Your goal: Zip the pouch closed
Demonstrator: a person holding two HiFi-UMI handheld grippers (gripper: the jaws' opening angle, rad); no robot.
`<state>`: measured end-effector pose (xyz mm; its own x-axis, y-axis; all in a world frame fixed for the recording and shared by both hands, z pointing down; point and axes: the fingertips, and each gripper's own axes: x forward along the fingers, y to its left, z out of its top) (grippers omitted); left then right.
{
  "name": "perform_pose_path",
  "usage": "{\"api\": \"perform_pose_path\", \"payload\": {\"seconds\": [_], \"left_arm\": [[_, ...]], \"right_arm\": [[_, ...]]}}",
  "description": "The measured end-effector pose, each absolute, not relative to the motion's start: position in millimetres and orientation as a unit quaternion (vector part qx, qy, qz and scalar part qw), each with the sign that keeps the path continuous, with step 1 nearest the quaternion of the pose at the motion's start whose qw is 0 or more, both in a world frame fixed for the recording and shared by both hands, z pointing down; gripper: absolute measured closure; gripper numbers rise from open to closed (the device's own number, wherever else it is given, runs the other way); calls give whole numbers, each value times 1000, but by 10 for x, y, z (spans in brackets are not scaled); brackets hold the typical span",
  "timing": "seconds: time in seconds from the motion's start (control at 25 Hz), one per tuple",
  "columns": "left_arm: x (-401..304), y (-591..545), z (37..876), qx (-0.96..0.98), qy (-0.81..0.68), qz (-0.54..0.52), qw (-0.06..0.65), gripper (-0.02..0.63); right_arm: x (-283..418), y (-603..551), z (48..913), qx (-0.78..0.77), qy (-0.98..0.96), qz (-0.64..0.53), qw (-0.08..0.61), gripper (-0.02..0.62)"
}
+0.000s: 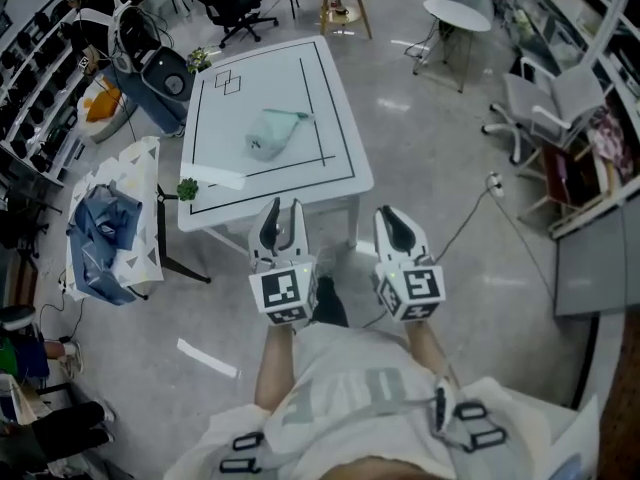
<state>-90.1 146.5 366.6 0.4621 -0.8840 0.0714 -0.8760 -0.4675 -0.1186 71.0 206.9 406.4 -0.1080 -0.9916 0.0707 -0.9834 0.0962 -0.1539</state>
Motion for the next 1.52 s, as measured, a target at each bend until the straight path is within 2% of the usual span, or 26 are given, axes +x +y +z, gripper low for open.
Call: {"api": "perform_pose_path", "payload": {"seconds": [0.12, 0.28, 0.52, 0.72, 0.84, 1.08, 1.12, 1.2, 1.24, 1.36, 1.52], "left_arm": [[-796, 1038, 3733, -864, 498, -64, 18, 507], [-735, 397, 3729, -874, 483, -61, 8, 492], [-761, -610, 3685, -878, 475, -52, -3, 494], [-788, -1387, 3715, -886, 461, -47, -20, 494], [-820, -1722, 3707, -886, 460, -44, -26, 492], [-925, -1991, 3696, -874, 481, -47, -48, 492], [-907, -2026, 3645, -875, 480, -43, -51, 483], [-877, -2108, 3556, -874, 482, -34, -51, 414], [-872, -2138, 3545, -872, 486, -32, -48, 395], [-820, -2233, 3522, -863, 503, -27, -38, 373], [-670, -2199, 3608, -853, 519, -48, -21, 373]], "right_arm": [[752, 1654, 4087, -669, 737, -90, 23, 581], [717, 997, 4064, -665, 741, -98, 16, 536], [666, -62, 4007, -667, 737, -111, 4, 525], [625, -858, 3950, -668, 735, -115, 0, 490], [629, -1210, 3898, -670, 734, -113, -4, 459], [708, -1473, 3783, -661, 742, -109, -5, 456], [721, -1521, 3759, -655, 748, -107, -5, 428], [731, -1634, 3735, -641, 760, -105, -8, 340], [735, -1688, 3739, -636, 765, -105, -11, 322], [754, -1873, 3769, -615, 781, -104, -15, 298], [824, -1963, 3865, -591, 799, -112, -18, 297]]}}
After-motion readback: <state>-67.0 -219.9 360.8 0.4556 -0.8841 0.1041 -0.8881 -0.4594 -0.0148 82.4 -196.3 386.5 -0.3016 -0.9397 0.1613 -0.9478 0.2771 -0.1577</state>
